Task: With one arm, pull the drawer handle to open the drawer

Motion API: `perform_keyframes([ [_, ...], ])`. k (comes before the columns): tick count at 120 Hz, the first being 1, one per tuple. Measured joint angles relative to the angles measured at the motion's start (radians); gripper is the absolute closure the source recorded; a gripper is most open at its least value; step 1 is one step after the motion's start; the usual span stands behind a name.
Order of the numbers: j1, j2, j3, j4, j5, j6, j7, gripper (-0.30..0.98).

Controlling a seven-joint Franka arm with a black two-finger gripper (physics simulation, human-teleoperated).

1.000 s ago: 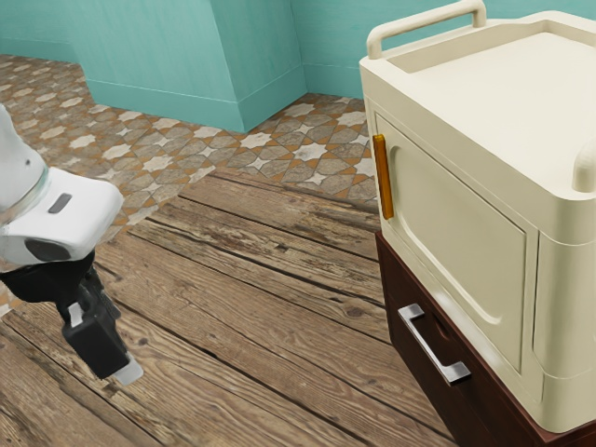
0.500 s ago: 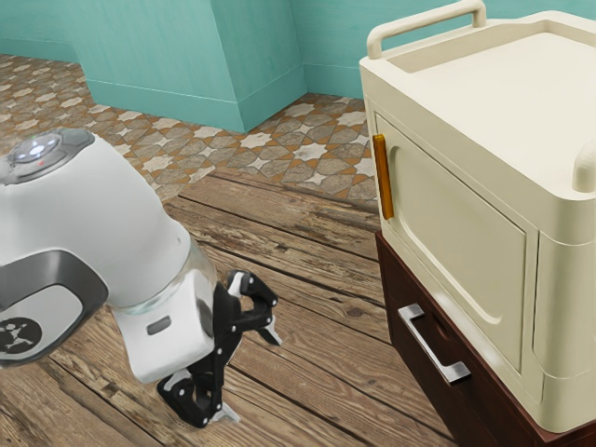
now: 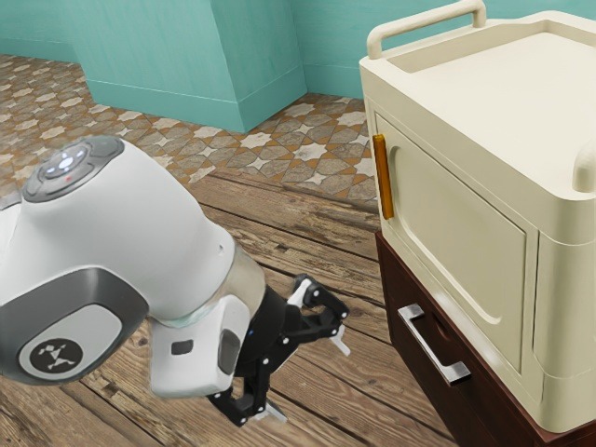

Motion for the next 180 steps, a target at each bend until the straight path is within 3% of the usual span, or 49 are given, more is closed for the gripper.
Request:
perform_keyframes([
  [76,0.004,0.172,0.003,0.001,-0.015,0.295,0.089,0.00],
  [168,0.015,0.261,0.008,0.035,-0.029,0.374,0.111,0.00],
  [180,0.016,0.283,0.008,0.042,-0.035,0.381,0.112,-0.04],
])
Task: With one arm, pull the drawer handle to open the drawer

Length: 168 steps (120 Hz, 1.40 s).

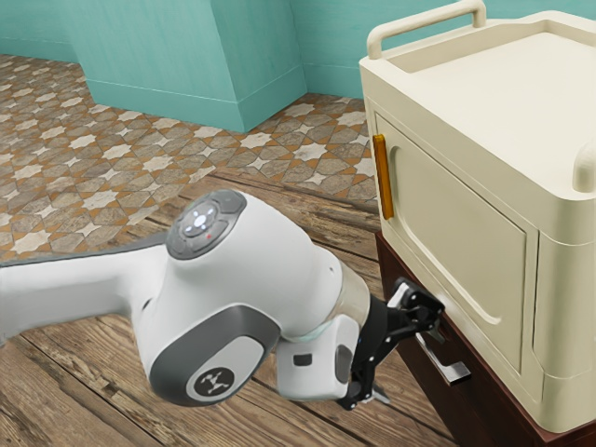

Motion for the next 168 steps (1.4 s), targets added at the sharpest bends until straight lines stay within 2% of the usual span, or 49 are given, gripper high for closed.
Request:
perform_keyframes([
  [18,0.005,-0.009,0.002,-0.013,-0.006,0.000,0.001,0.00],
  [50,0.011,-0.045,0.005,-0.057,-0.008,-0.004,0.002,0.00],
  [76,0.012,-0.119,0.005,-0.120,-0.012,-0.016,0.002,0.03],
  [168,0.071,-0.376,0.002,-0.348,-0.001,-0.044,0.000,-0.01],
])
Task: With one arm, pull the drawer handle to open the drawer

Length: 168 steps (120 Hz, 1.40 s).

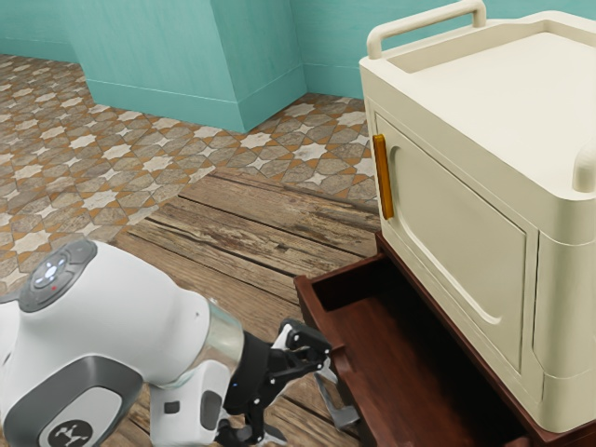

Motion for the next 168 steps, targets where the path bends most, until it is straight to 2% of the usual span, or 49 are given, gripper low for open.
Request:
perform_keyframes([
  [27,0.017,-0.046,-0.003,-0.033,0.002,-0.012,-0.005,-0.01],
  [33,0.025,-0.060,-0.005,-0.041,-0.009,-0.016,-0.006,0.03],
  [61,0.049,-0.103,-0.020,-0.071,-0.011,-0.040,-0.011,0.00],
  [66,0.055,-0.111,-0.027,-0.073,-0.012,-0.046,-0.012,0.02],
  [84,0.071,-0.156,-0.040,-0.088,-0.019,-0.074,-0.017,0.20],
  [96,0.086,-0.183,-0.051,-0.101,-0.019,-0.090,-0.020,0.22],
  [121,0.096,-0.221,-0.055,-0.118,-0.010,-0.124,-0.026,0.07],
  [168,0.097,-0.245,-0.072,-0.110,-0.011,-0.139,-0.032,0.04],
])
